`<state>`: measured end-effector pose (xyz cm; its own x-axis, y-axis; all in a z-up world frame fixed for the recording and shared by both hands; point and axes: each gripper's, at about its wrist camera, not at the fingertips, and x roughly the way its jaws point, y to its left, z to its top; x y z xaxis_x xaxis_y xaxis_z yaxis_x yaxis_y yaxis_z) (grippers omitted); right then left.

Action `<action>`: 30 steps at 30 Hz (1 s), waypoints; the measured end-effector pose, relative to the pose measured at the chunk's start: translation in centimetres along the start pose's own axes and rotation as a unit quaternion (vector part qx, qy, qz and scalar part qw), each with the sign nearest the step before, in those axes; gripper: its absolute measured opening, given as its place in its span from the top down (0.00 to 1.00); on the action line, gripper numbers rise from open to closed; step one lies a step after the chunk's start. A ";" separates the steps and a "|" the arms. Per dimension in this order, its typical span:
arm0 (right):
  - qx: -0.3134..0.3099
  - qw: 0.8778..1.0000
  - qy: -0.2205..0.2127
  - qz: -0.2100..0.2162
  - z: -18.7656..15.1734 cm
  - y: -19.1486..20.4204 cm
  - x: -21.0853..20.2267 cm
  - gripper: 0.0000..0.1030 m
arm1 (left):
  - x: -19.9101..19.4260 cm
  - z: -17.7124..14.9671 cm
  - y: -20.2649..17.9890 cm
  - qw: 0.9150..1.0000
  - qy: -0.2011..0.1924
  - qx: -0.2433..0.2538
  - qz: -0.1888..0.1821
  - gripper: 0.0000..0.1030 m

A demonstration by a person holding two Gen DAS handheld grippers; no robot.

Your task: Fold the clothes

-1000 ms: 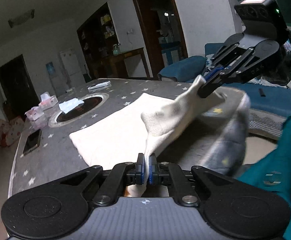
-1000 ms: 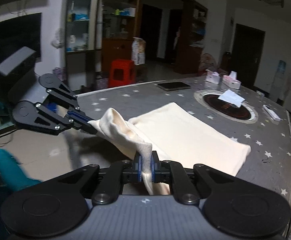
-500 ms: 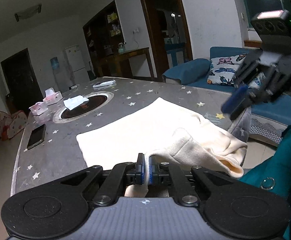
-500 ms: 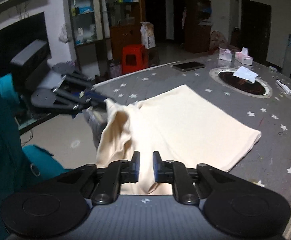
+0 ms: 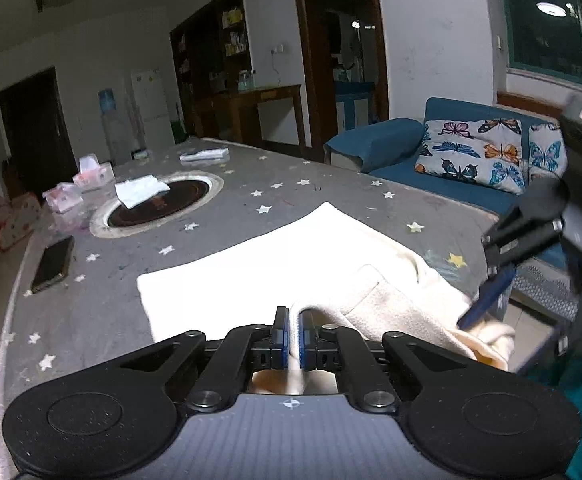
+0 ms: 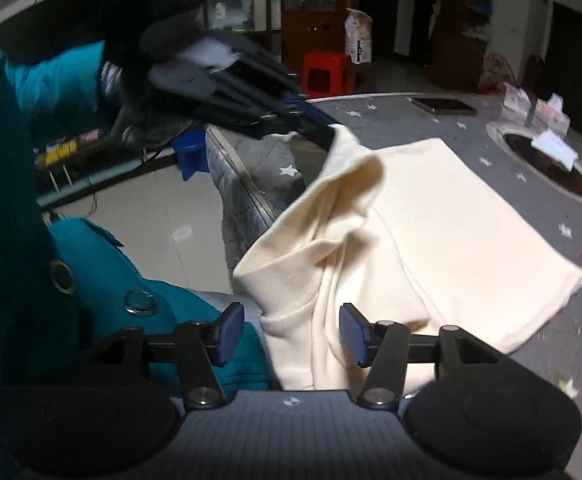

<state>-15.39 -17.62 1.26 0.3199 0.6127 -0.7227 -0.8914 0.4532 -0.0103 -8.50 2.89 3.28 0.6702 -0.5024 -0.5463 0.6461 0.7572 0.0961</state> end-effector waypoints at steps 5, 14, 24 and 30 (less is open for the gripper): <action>-0.029 0.999 -0.011 -0.034 0.2 1.1 1.0 0.60 | 0.8 0.4 0.6 1.000 0.008 -0.017 -0.005 0.95; 0.056 0.996 -0.056 -0.035 1.1 -2.8 -3.0 0.91 | -1.8 0.3 1.3 1.000 -0.013 -0.005 0.004 0.95; 0.104 0.987 -0.084 -0.091 5.0 -12.2 -3.5 0.92 | 3.9 5.6 5.1 0.999 -0.039 0.010 0.026 0.95; 0.144 0.978 -0.071 -0.136 5.6 -18.6 0.0 0.91 | 10.9 6.9 7.6 0.999 -0.016 0.002 0.050 0.95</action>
<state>2.97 -22.44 5.36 0.5926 0.5180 -0.6169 -0.6462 0.7629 0.0198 6.25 0.27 3.79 0.7424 -0.4382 -0.5068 0.5773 0.8022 0.1521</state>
